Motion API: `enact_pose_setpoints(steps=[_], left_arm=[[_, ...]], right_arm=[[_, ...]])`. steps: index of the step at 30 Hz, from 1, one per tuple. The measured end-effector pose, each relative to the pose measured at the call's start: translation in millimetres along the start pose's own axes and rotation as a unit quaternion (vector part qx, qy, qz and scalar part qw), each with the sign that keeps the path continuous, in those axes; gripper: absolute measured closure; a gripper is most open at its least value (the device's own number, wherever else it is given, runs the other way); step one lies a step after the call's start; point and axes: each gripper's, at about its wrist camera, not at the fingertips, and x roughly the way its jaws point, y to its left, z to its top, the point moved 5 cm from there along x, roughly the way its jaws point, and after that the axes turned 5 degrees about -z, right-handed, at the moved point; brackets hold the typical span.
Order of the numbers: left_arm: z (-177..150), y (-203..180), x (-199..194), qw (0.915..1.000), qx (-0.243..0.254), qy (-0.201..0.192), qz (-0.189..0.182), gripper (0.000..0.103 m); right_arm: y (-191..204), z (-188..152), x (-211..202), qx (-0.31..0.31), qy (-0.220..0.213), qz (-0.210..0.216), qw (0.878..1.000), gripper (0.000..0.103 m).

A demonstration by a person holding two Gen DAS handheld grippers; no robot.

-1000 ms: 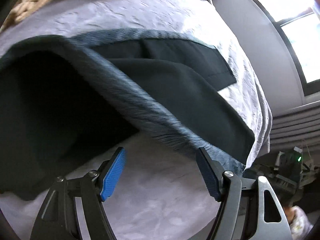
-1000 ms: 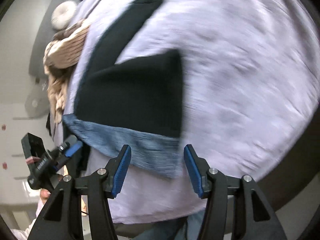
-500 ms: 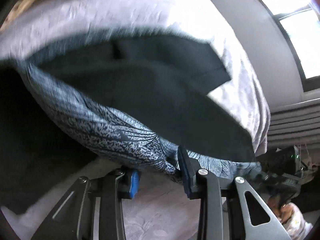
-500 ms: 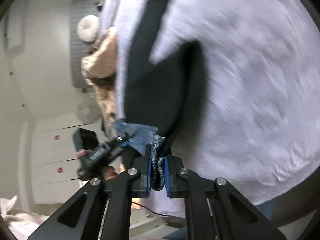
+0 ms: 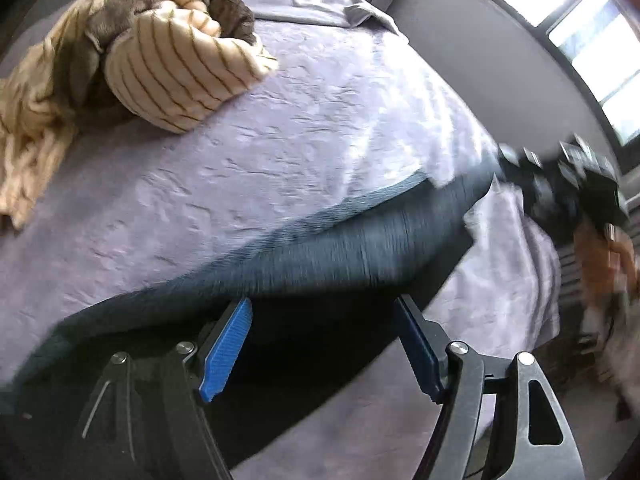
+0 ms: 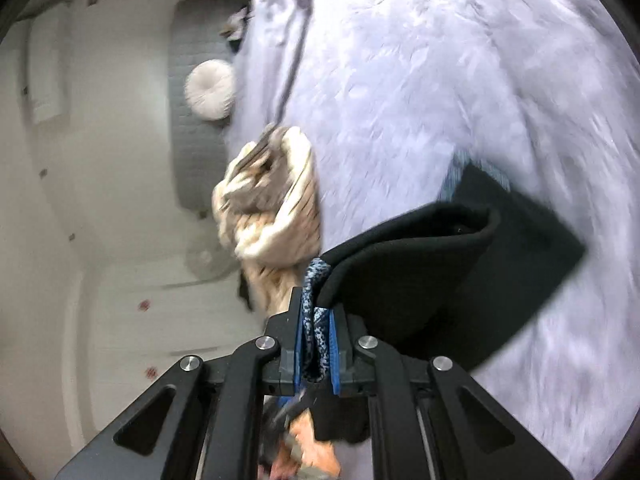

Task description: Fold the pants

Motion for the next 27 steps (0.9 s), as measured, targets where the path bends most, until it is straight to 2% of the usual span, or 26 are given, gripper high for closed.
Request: enact_pose_setpoints(steps=[2, 4, 6, 7, 8, 10, 12, 14, 16, 19, 21, 24, 25, 26, 27], left_arm=[[-4.8, 9.6, 0.2, 0.9998, 0.004, 0.000, 0.019, 0.029], [-11.5, 29.4, 3.9, 0.9985, -0.014, -0.002, 0.053, 0.029], [-22.4, 60.2, 14.0, 0.9946, -0.053, 0.002, 0.090, 0.029], [-32.8, 82.2, 21.6, 0.9894, -0.091, 0.010, 0.112, 0.029], [-39.8, 94.1, 23.9, 0.9859, -0.115, 0.013, 0.121, 0.029], [-57.3, 111.9, 17.2, 0.9806, -0.164, -0.002, 0.108, 0.029], [-74.6, 116.7, 1.9, 0.9771, -0.184, -0.023, 0.104, 0.029], [-94.3, 117.6, -9.8, 0.9738, -0.191, -0.035, 0.118, 0.029], [-113.5, 117.9, -15.3, 0.9713, -0.191, -0.029, 0.140, 0.029], [-145.1, 131.7, -16.8, 0.9649, -0.198, -0.013, 0.172, 0.029], [-164.2, 149.1, -21.8, 0.9563, -0.216, -0.015, 0.196, 0.029], [-186.3, 176.8, -26.2, 0.9462, -0.252, -0.020, 0.202, 0.029], [-191.1, 182.8, -26.2, 0.9453, -0.256, -0.020, 0.201, 0.029], [-195.3, 187.1, -26.9, 0.9459, -0.256, -0.021, 0.198, 0.029], [-197.0, 187.2, -29.7, 0.9478, -0.254, -0.022, 0.192, 0.029]], right_arm=[[-7.2, 20.3, 17.6, 0.015, -0.002, -0.015, 1.000, 0.088], [-12.8, 38.4, 39.8, 0.009, -0.003, -0.055, 0.998, 0.085], [-15.8, 46.7, 50.4, -0.012, -0.004, -0.097, 0.995, 0.048], [-16.5, 46.1, 49.6, -0.022, -0.014, -0.116, 0.993, 0.044], [-16.7, 43.2, 46.7, -0.029, -0.019, -0.116, 0.993, 0.044], [-14.1, 23.5, 45.7, -0.050, 0.008, -0.092, 0.994, 0.044], [-16.4, -2.1, 53.1, -0.087, 0.039, -0.100, 0.990, 0.044], [-23.8, -38.7, 72.9, -0.119, 0.090, -0.111, 0.983, 0.044], [-38.4, -80.6, 105.4, -0.128, 0.142, -0.119, 0.974, 0.044], [-48.7, -118.3, 151.1, -0.116, 0.172, -0.096, 0.973, 0.045], [-46.6, -131.4, 169.0, -0.122, 0.175, -0.084, 0.973, 0.045], [-39.5, -141.7, 190.3, -0.141, 0.172, -0.086, 0.971, 0.045], [-37.7, -140.8, 195.9, -0.143, 0.167, -0.089, 0.971, 0.049], [-37.5, -139.1, 199.2, -0.139, 0.163, -0.094, 0.972, 0.076], [-38.0, -137.6, 199.9, -0.137, 0.162, -0.105, 0.972, 0.095]])
